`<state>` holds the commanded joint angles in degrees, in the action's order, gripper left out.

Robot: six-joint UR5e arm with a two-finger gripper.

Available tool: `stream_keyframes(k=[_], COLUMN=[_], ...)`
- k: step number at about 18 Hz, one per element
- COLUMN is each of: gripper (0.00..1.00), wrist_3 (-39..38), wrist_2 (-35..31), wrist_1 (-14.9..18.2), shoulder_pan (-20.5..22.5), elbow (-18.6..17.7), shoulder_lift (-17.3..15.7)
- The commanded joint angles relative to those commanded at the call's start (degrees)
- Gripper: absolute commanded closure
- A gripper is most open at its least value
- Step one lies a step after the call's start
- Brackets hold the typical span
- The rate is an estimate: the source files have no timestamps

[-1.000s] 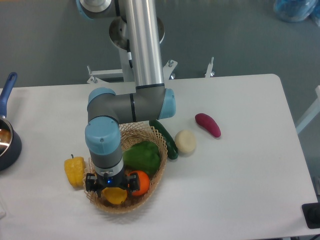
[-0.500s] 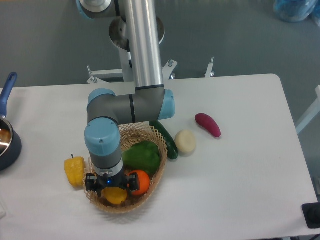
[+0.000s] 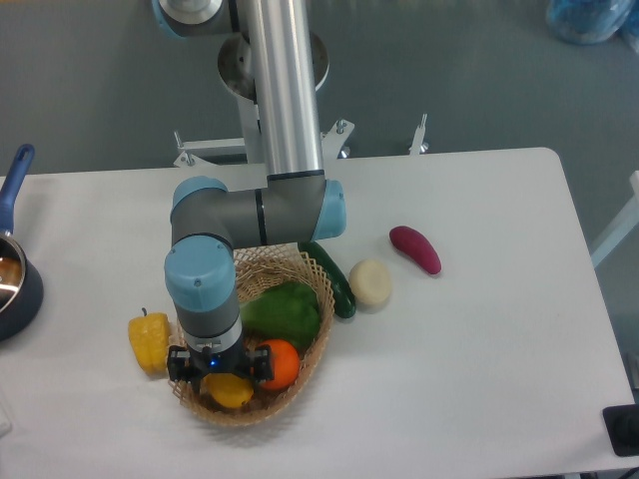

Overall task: Pick up the mango from the basket
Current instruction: 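Lower the gripper around the yellow mango and close on it, then lift the yellow mango and carry it toward the basket rim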

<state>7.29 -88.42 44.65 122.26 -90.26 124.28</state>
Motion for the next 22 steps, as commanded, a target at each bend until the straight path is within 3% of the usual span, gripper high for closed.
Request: stream_keyframes(k=[3, 9, 10, 14, 19, 22], gripper=[0.2, 0.82, 0.87, 0.87, 0.87, 0.87], wrist_3=[0.0, 0.0, 0.1, 1.7, 9.3, 11.8], wrist_2=[-0.1, 0.0, 0.1, 0.2, 0.2, -0.1], wrist_1=[0.0, 0.0, 0.0, 0.1, 0.7, 0.6], shoulder_pan=[0.0, 0.0, 0.0, 0.1, 0.4, 0.7], elbow=[-0.3, -0.3, -0.2, -0.1, -0.4, -0.3], shoulder_lift=[-0.1, -0.6, -0.6, -1.8, -7.8, -8.2])
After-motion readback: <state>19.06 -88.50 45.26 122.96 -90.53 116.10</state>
